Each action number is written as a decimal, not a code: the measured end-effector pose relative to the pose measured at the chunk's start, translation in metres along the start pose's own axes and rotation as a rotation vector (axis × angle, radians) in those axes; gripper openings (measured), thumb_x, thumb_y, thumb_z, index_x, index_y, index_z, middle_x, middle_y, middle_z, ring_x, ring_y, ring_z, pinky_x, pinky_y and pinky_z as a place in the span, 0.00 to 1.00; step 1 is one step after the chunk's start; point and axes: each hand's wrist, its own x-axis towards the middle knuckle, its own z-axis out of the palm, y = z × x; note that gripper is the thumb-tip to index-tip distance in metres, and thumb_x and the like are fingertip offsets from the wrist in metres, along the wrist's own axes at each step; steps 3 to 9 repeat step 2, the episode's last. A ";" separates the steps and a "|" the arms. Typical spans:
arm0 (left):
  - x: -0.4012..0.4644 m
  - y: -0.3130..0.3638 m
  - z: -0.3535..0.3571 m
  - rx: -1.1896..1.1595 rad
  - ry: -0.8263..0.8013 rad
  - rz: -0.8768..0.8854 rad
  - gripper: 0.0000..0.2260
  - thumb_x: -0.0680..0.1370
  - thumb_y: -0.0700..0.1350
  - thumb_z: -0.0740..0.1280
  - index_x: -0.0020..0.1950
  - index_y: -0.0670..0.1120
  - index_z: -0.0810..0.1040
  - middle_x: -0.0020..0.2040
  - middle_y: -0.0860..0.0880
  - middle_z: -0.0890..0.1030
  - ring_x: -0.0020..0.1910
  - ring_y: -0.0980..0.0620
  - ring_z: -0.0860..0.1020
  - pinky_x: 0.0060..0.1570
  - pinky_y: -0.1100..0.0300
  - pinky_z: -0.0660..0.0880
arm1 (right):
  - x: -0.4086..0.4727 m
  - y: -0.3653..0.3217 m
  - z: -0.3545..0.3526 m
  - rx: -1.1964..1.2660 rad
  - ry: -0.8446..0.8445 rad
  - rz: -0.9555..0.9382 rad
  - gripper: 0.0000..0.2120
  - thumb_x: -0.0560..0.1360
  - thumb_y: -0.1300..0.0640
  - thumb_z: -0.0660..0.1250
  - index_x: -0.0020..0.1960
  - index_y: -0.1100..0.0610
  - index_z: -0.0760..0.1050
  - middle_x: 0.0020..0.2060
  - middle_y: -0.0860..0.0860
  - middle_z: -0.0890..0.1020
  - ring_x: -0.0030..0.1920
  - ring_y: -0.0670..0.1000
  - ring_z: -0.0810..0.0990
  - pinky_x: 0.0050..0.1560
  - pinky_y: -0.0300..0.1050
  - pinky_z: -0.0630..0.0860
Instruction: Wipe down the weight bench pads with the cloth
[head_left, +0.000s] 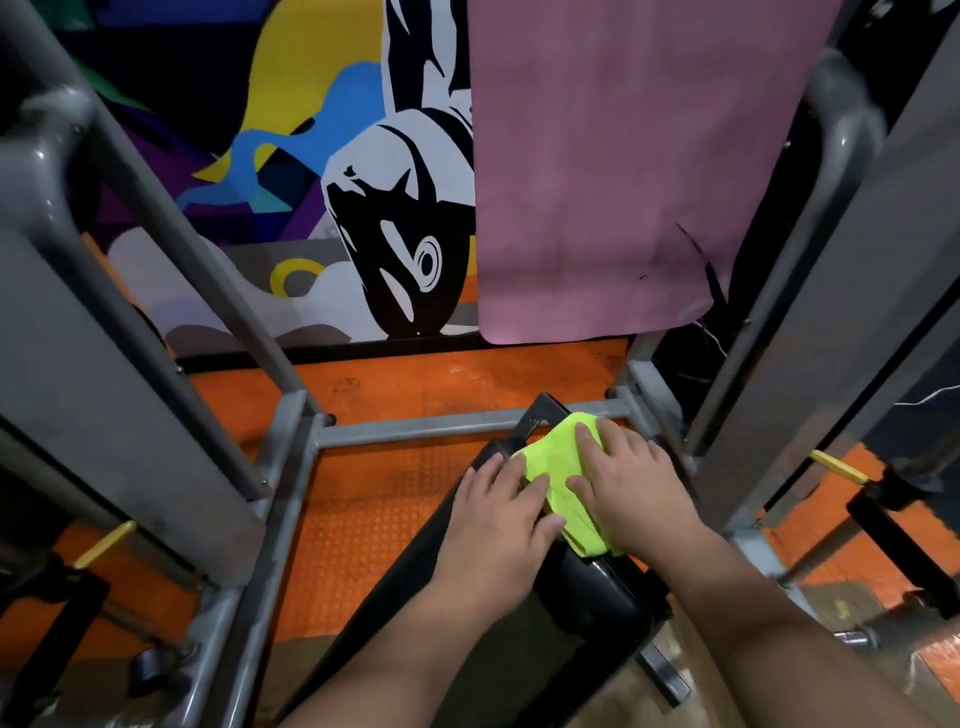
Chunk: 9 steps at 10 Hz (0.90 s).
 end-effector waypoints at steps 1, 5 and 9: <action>-0.024 -0.022 -0.015 -0.070 0.013 0.004 0.25 0.84 0.60 0.54 0.79 0.55 0.63 0.81 0.54 0.58 0.80 0.53 0.49 0.79 0.52 0.47 | -0.008 -0.019 -0.007 -0.003 0.145 -0.063 0.28 0.79 0.41 0.59 0.74 0.54 0.68 0.71 0.55 0.72 0.72 0.59 0.69 0.70 0.64 0.66; -0.055 -0.053 -0.034 -0.112 0.001 0.014 0.24 0.83 0.59 0.56 0.78 0.54 0.67 0.79 0.54 0.64 0.78 0.55 0.56 0.77 0.61 0.49 | -0.022 -0.058 -0.019 0.102 0.126 -0.140 0.25 0.80 0.42 0.60 0.73 0.52 0.70 0.70 0.51 0.74 0.71 0.55 0.70 0.71 0.55 0.67; -0.055 -0.053 -0.034 -0.112 0.001 0.014 0.24 0.83 0.59 0.56 0.78 0.54 0.67 0.79 0.54 0.64 0.78 0.55 0.56 0.77 0.61 0.49 | -0.022 -0.058 -0.019 0.102 0.126 -0.140 0.25 0.80 0.42 0.60 0.73 0.52 0.70 0.70 0.51 0.74 0.71 0.55 0.70 0.71 0.55 0.67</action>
